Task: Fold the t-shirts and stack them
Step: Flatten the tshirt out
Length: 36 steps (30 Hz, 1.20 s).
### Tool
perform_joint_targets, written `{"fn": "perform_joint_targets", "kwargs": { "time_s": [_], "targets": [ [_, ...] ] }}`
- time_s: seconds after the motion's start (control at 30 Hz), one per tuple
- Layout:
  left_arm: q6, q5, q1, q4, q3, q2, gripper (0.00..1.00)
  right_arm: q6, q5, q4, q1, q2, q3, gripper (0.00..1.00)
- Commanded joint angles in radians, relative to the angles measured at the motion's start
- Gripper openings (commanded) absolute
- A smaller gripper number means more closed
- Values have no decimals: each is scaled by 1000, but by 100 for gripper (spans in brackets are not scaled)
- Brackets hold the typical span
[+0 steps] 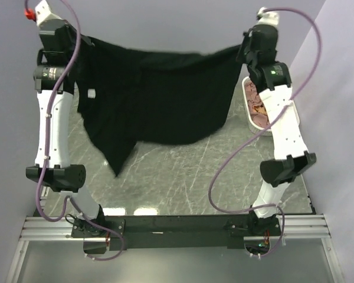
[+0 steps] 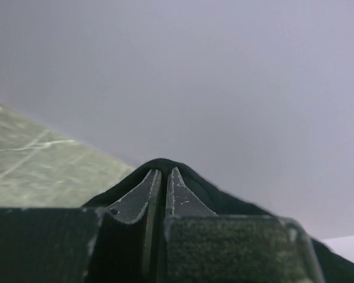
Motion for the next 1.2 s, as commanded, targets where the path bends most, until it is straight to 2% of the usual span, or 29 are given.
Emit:
{"fn": "perform_joint_targets", "kwargs": {
  "time_s": [0.0,0.03,0.07,0.1,0.17,0.2,0.33,0.37,0.43,0.47,0.53,0.57,0.63,0.67,0.77,0.83,0.93,0.97,1.03,1.07,1.1,1.13,1.17],
  "targets": [
    [-131,209,59,171,34,-74,3,-34,121,137,-9,-144,-68,0],
    [-159,282,103,310,-22,-139,3,-43,140,207,-7,-201,-144,0],
    [-165,307,111,361,-118,-173,4,-73,144,371,-7,-329,-228,0],
    [-159,324,119,407,-155,-203,3,-92,139,453,-9,-392,-410,0],
    [-119,356,122,460,-249,-281,4,-142,102,608,-9,-536,-604,0],
    [-104,373,122,467,-281,-302,5,-147,98,615,-9,-566,-640,0],
    [-72,386,124,432,-502,-472,6,-174,72,555,-9,-681,-836,0],
    [-78,381,124,411,-622,-508,7,-166,31,528,-7,-730,-935,0],
    [-99,366,124,376,-756,-616,7,-157,-9,497,-7,-775,-1040,0],
    [-107,361,124,365,-897,-655,8,-96,-34,468,-9,-808,-1142,0],
    [-136,335,122,320,-1052,-762,9,-49,-100,431,-7,-833,-1245,0],
    [-153,327,124,310,-1211,-796,10,33,-121,412,-7,-856,-1354,0],
    [-197,324,124,264,-1361,-879,11,168,-192,389,-7,-879,-1456,0],
    [-207,321,125,245,-1483,-902,11,210,-210,389,-7,-903,-1559,0],
    [-234,288,124,146,-1647,-985,12,316,-278,400,-7,-969,-1736,0],
    [-239,259,124,90,-1717,-1042,14,351,-287,371,-8,-1003,-1789,0],
    [-285,286,113,83,-1725,-1085,21,359,-299,327,-7,-1000,-1824,5],
    [-293,277,113,72,-1722,-1085,23,363,-301,313,-7,-993,-1801,10],
    [-302,255,113,18,-1702,-1067,28,397,-277,247,-7,-962,-1777,18],
    [-303,251,115,-3,-1693,-1063,36,402,-267,225,-9,-950,-1755,22],
    [-308,238,113,-31,-1680,-1062,59,408,-260,207,-7,-939,-1746,31],
    [-306,219,113,-52,-1658,-1066,75,417,-249,178,-7,-936,-1741,35],
    [-303,212,113,-86,-1647,-1076,86,417,-234,167,-9,-939,-1738,42]
  ]
}}
